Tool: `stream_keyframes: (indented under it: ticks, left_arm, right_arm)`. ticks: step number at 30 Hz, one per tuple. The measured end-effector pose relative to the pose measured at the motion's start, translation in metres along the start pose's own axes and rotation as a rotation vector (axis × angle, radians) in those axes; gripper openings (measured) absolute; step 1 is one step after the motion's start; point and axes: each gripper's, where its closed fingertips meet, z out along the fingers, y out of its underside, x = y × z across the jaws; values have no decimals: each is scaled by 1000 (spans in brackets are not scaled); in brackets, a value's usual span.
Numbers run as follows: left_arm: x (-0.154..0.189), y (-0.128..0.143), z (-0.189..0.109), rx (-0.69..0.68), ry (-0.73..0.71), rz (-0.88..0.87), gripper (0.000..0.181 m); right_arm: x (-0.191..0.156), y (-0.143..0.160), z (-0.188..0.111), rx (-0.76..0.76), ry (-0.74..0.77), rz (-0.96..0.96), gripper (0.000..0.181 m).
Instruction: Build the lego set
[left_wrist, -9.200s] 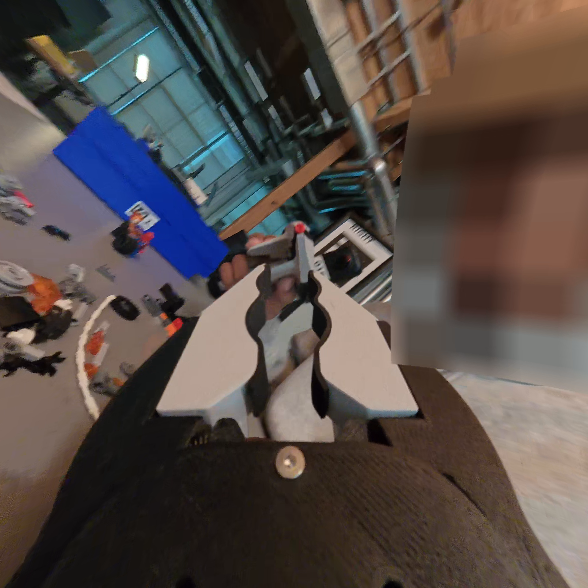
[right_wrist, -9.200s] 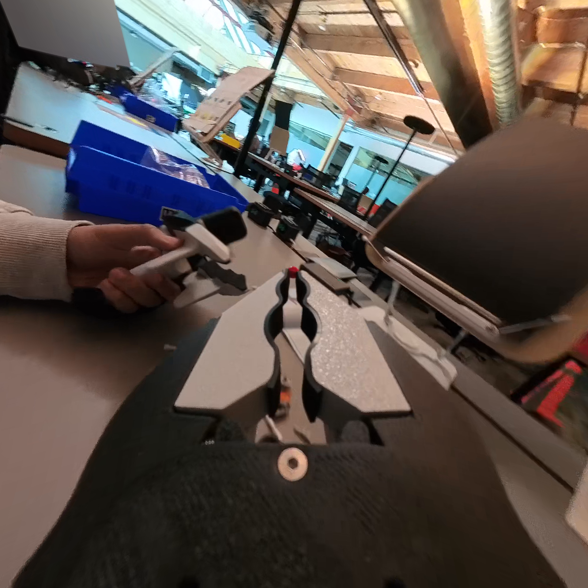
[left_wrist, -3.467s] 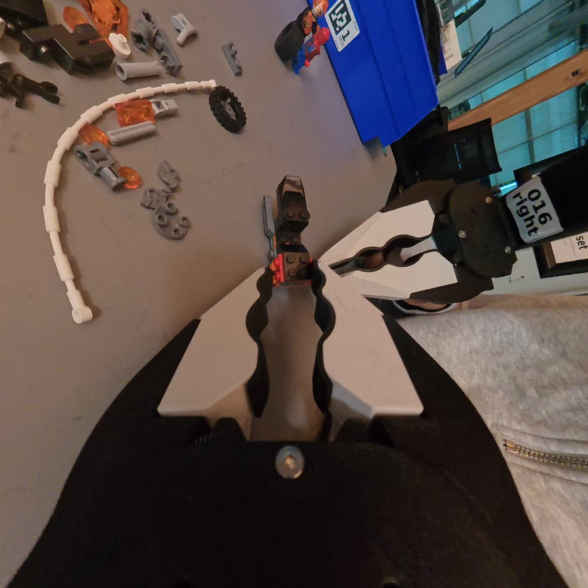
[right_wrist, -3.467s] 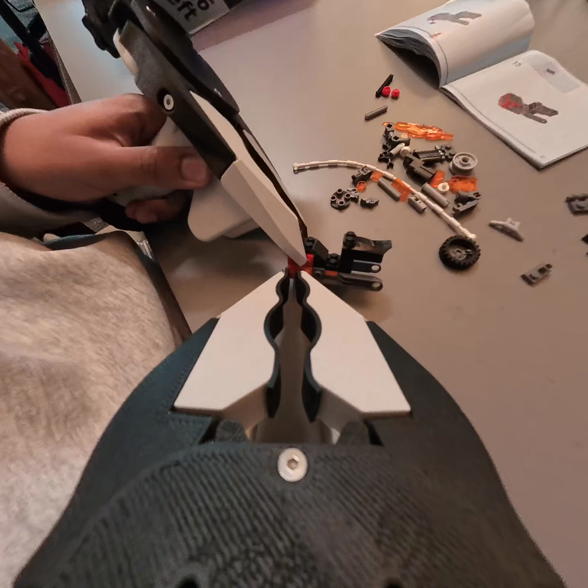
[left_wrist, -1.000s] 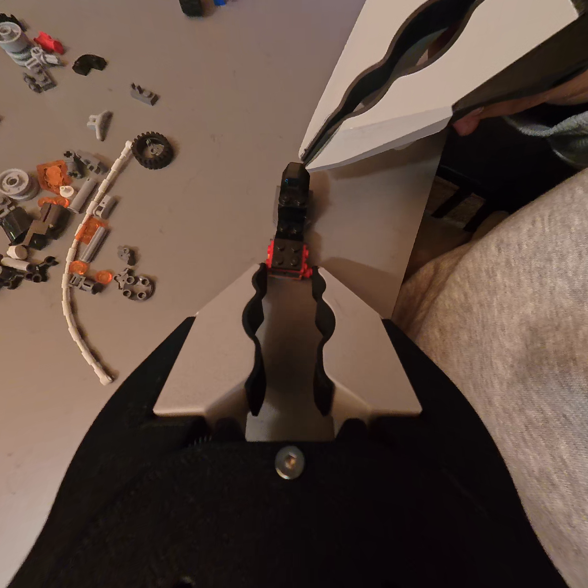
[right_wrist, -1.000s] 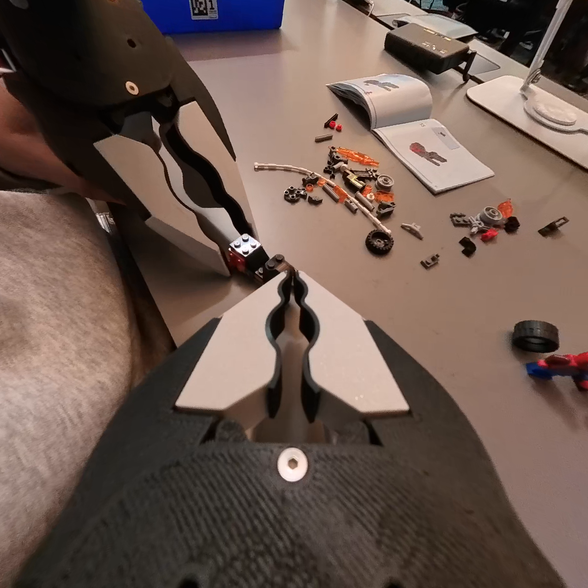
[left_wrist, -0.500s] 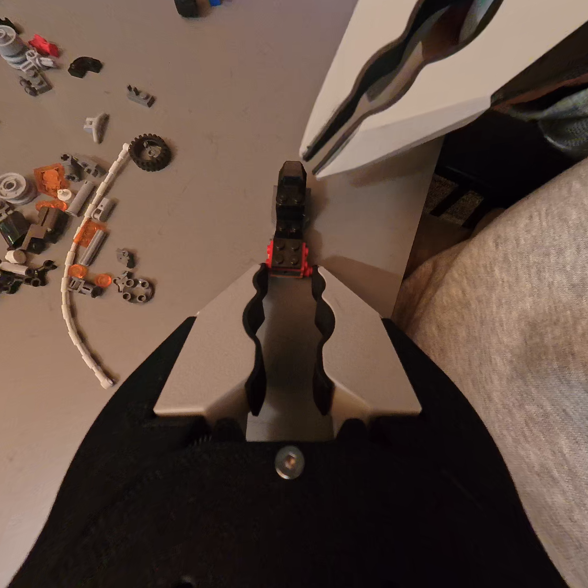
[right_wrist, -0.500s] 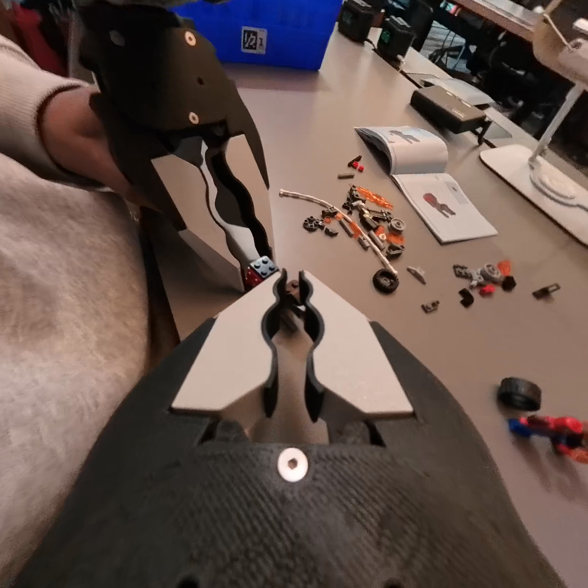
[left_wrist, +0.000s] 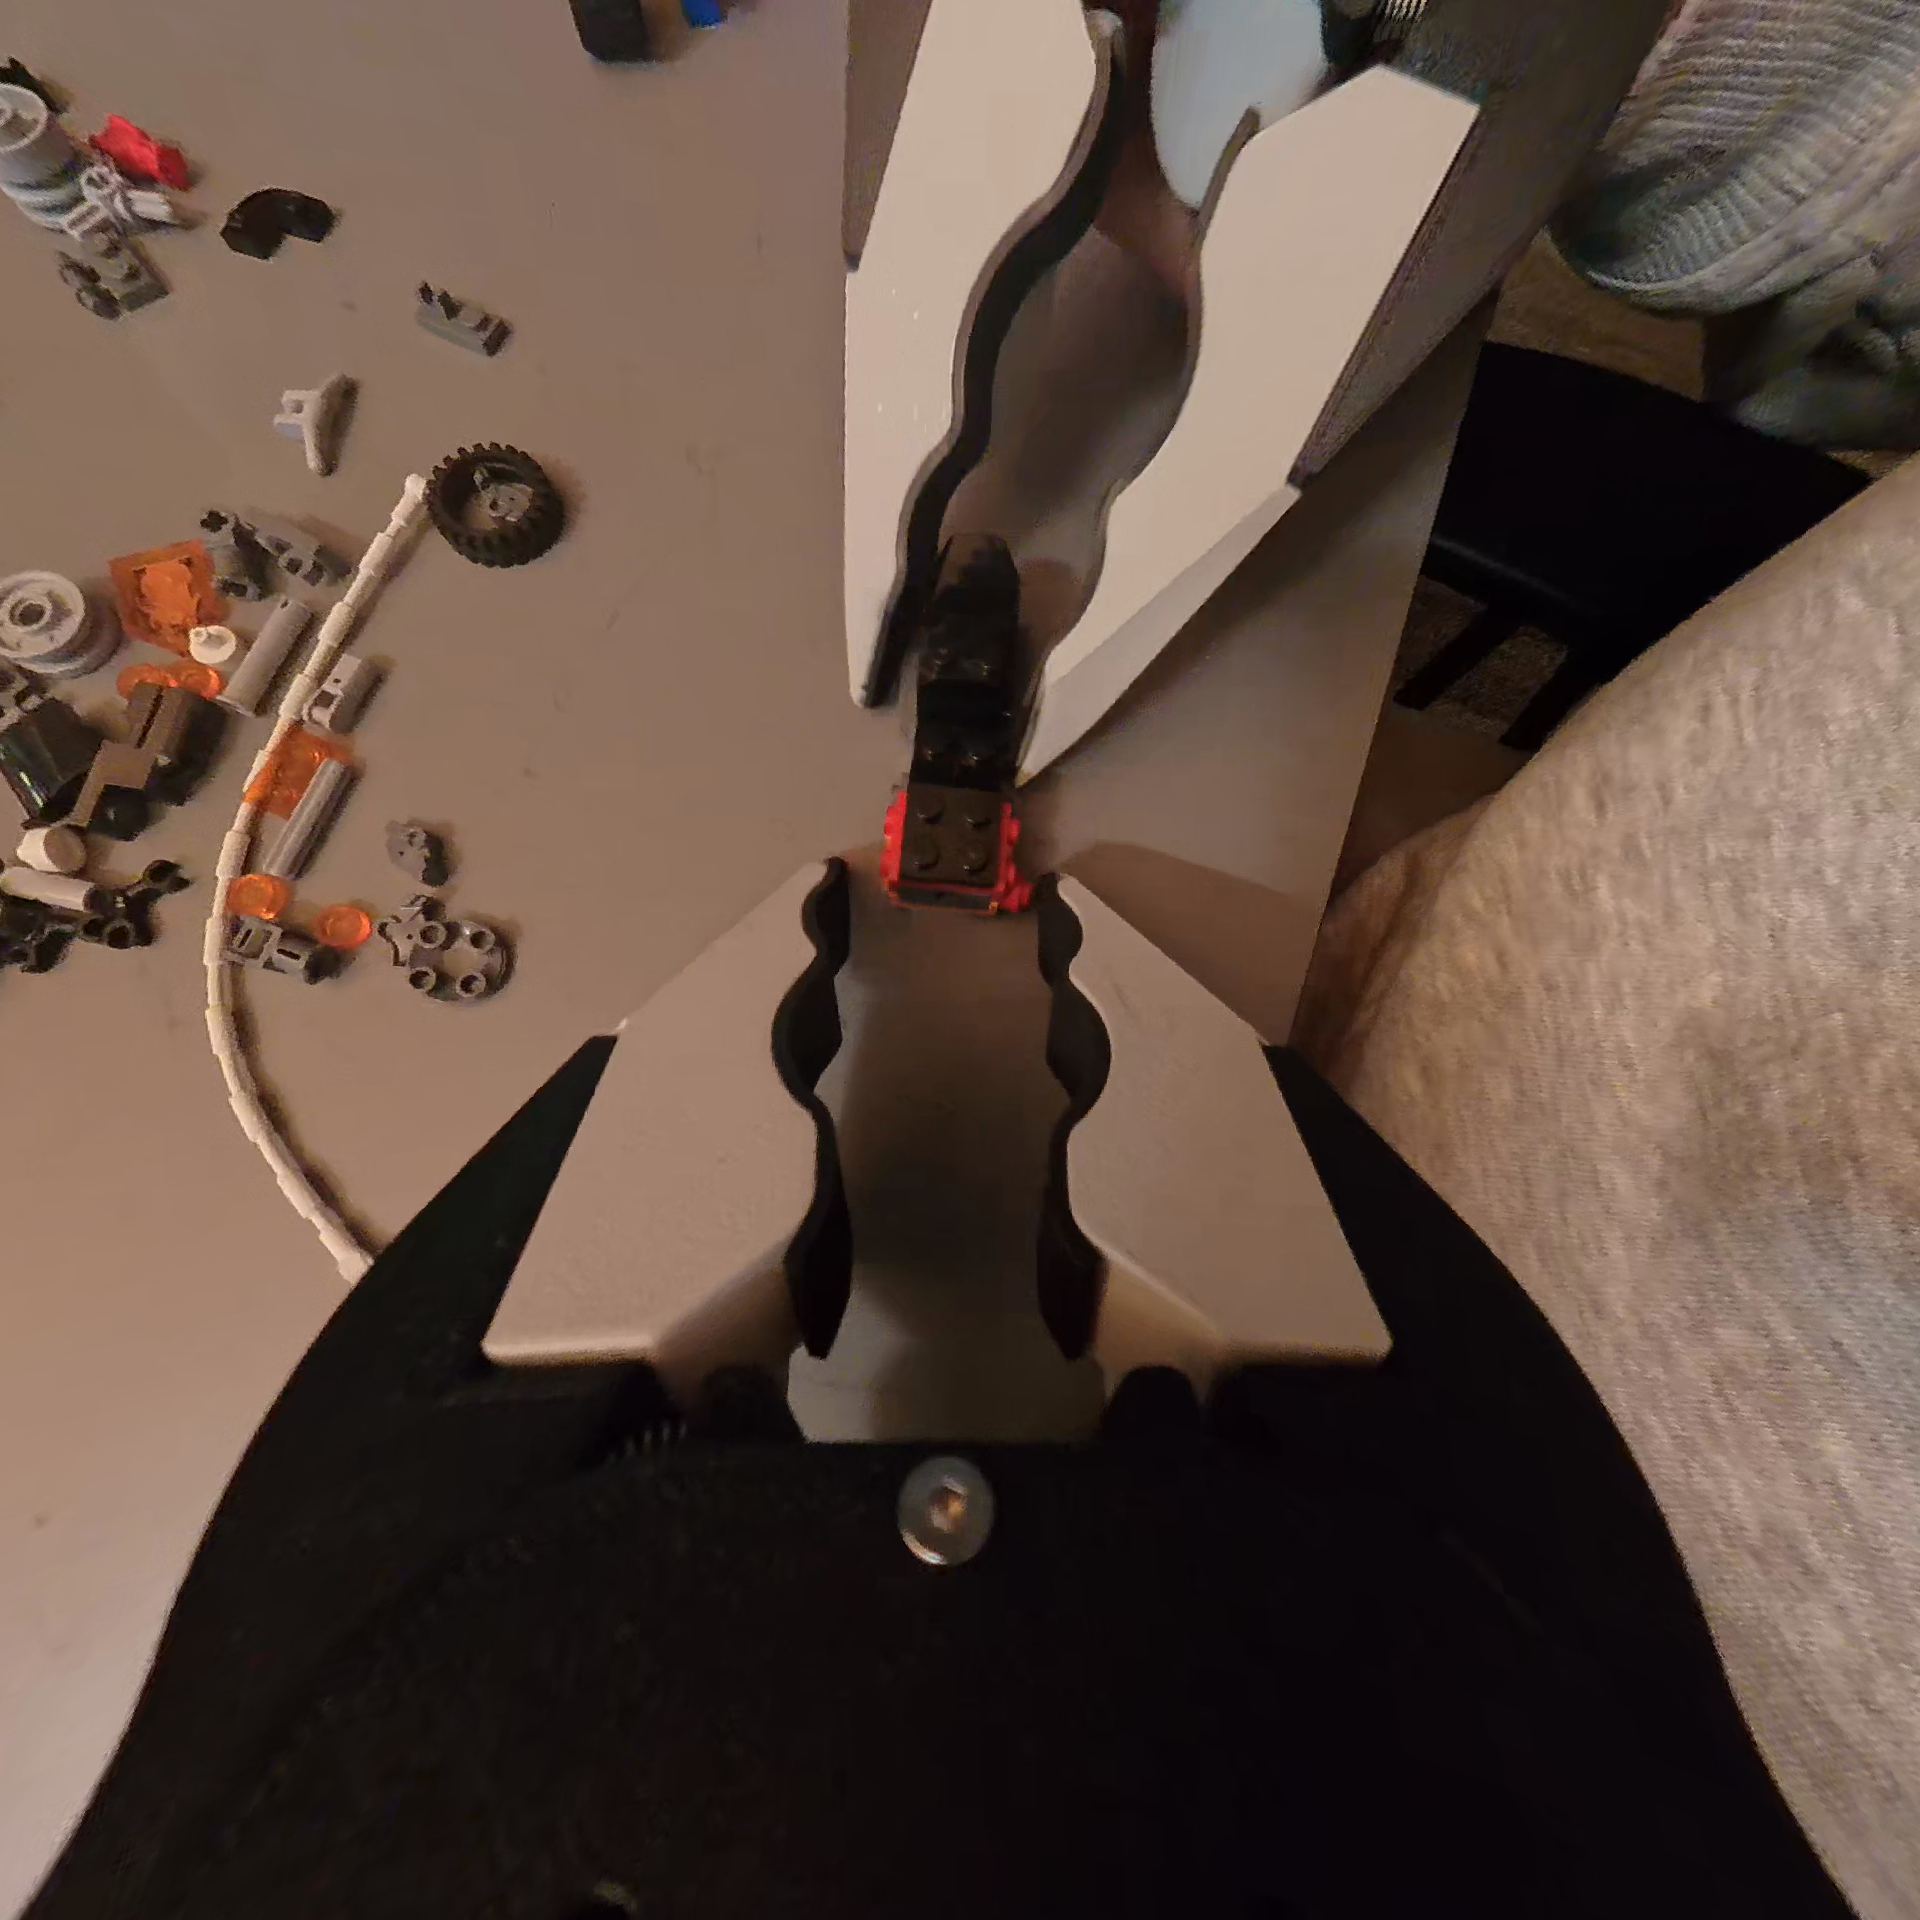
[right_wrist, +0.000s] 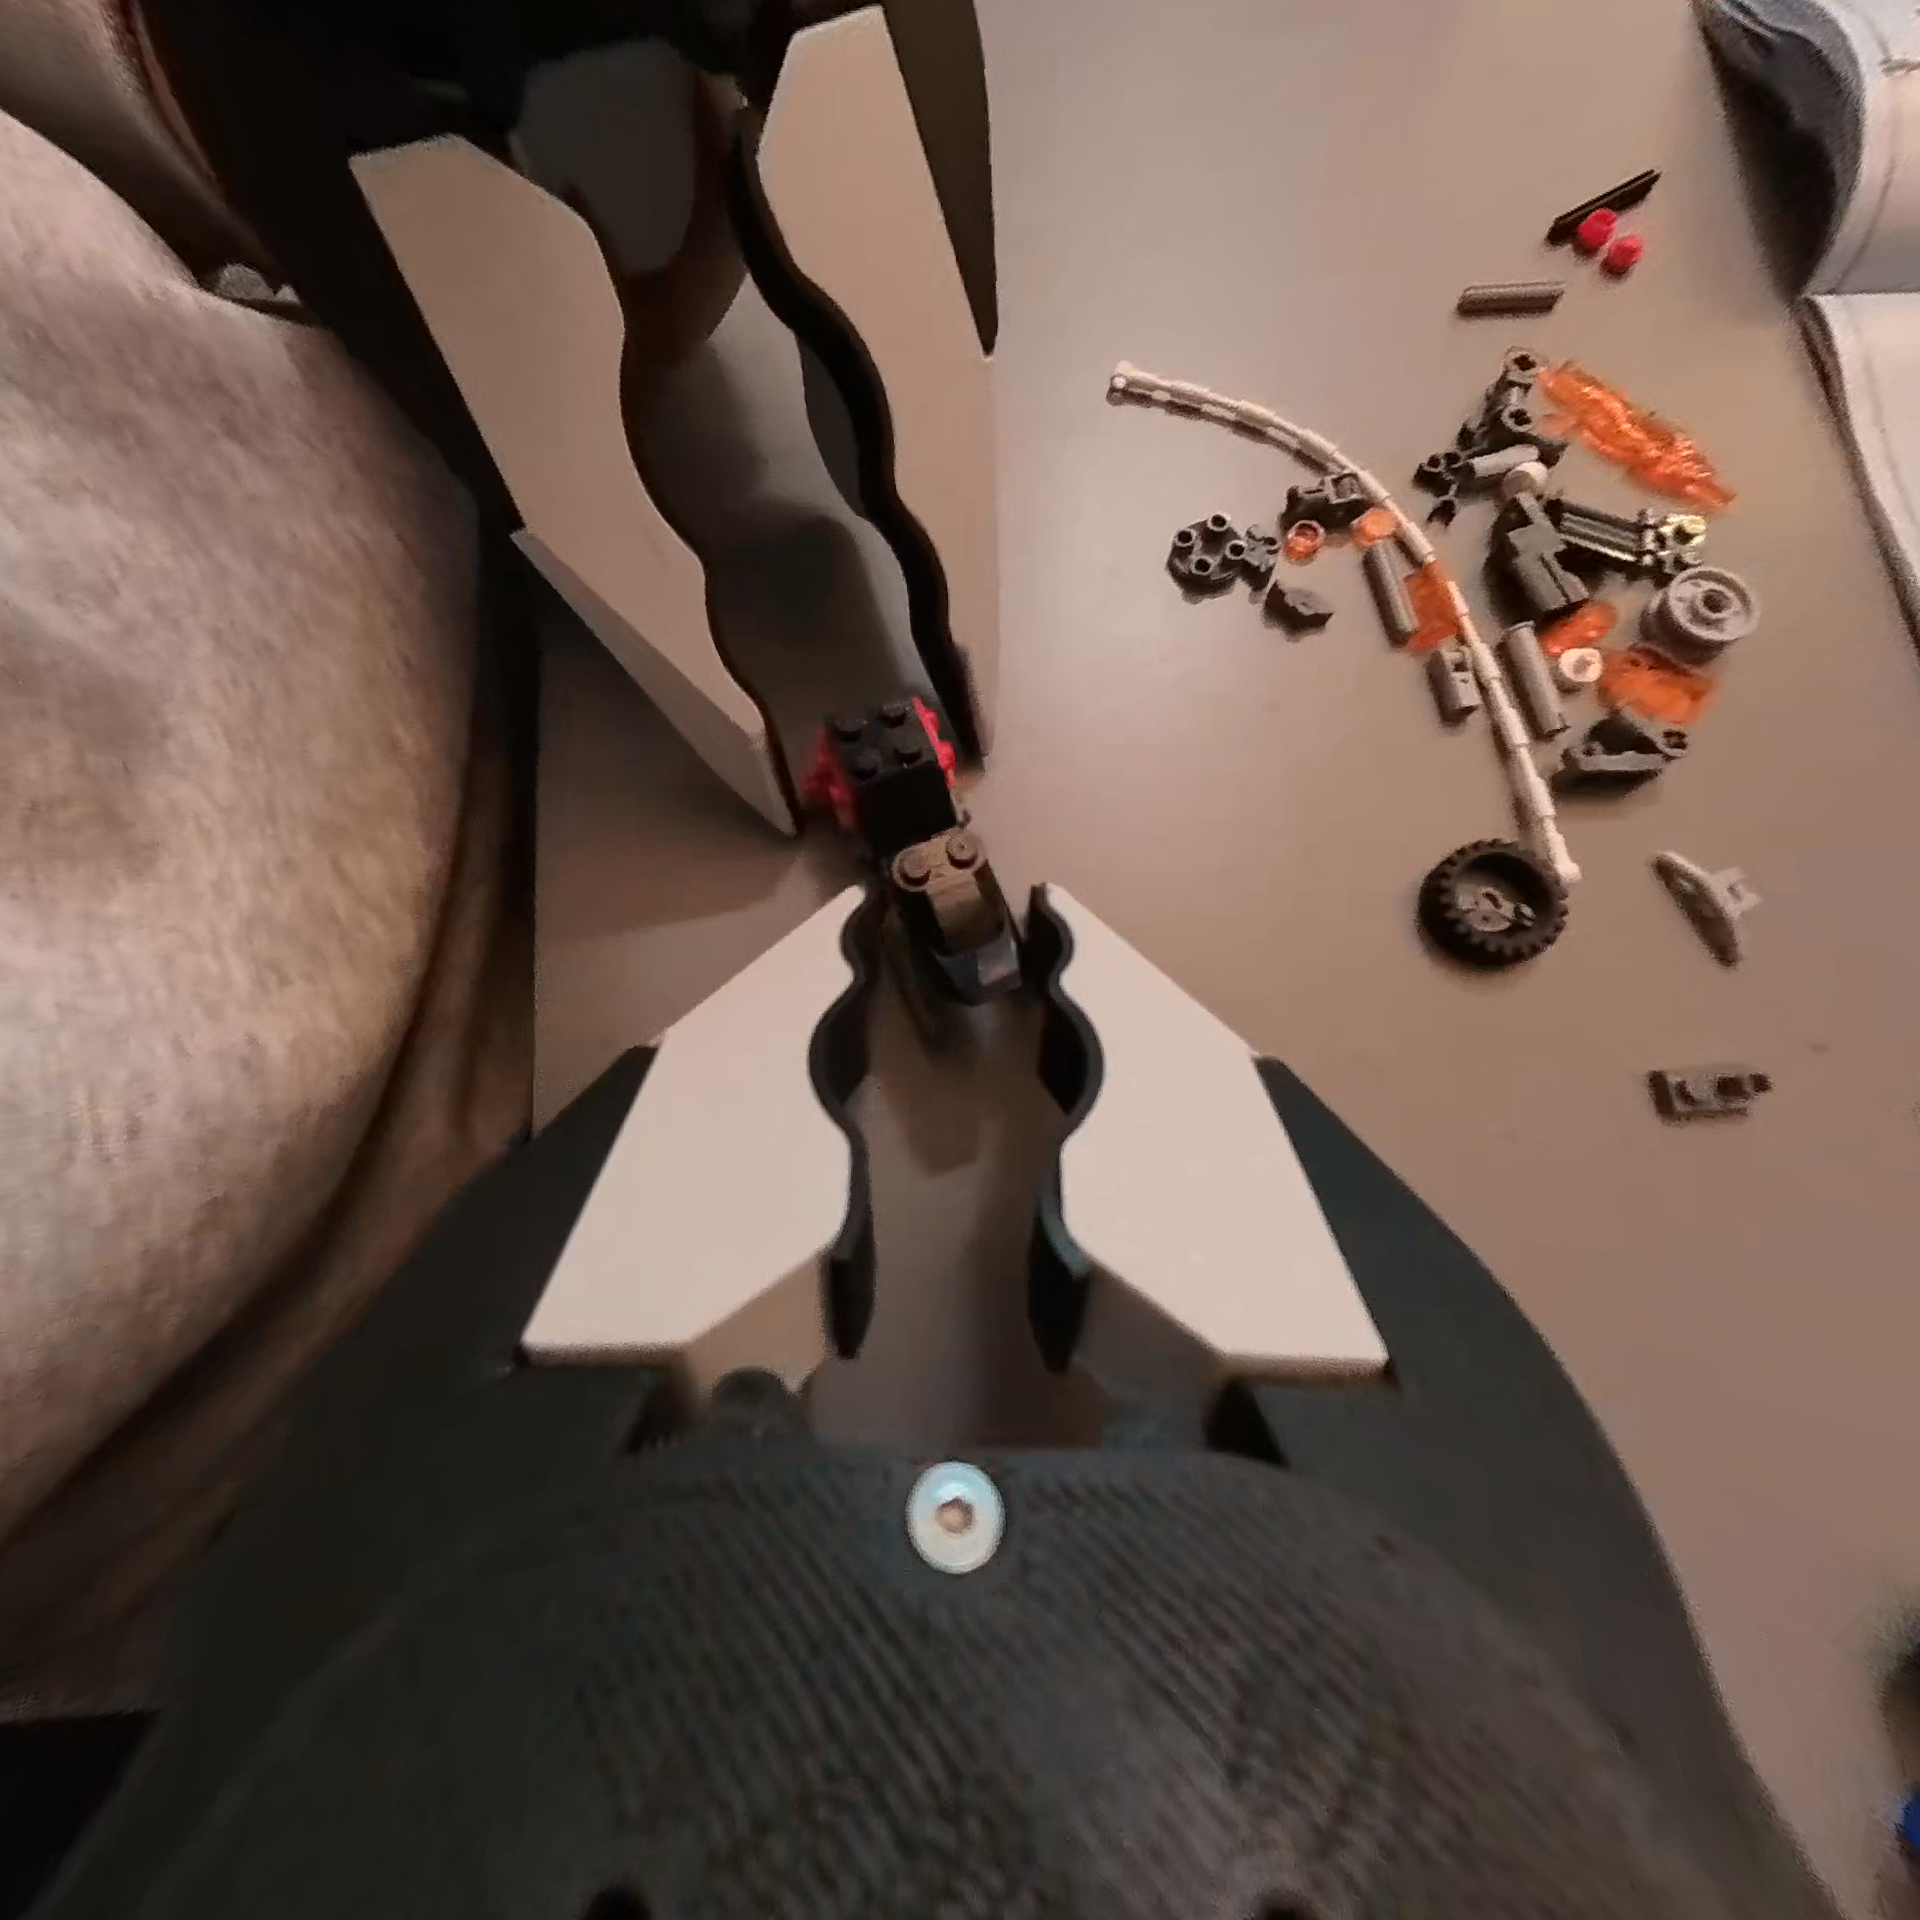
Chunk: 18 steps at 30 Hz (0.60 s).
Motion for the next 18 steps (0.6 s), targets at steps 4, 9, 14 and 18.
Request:
stream_keyframes:
  ticks: [4,9,14,18]
  left_arm:
    - [2,-1,0,1,3,29,27]
    - [3,-1,0,1,0,44,27]
    - [3,-1,0,4,-20,69,26]
    - [3,-1,0,2,-1,47,26]
  right_arm:
    - [-2,-1,1,8,-20,-4,26]
    - [-3,0,1,8,-24,-4,26]
    - [-4,0,1,9,-27,-6,26]
    - [-4,0,1,8,-25,-8,25]
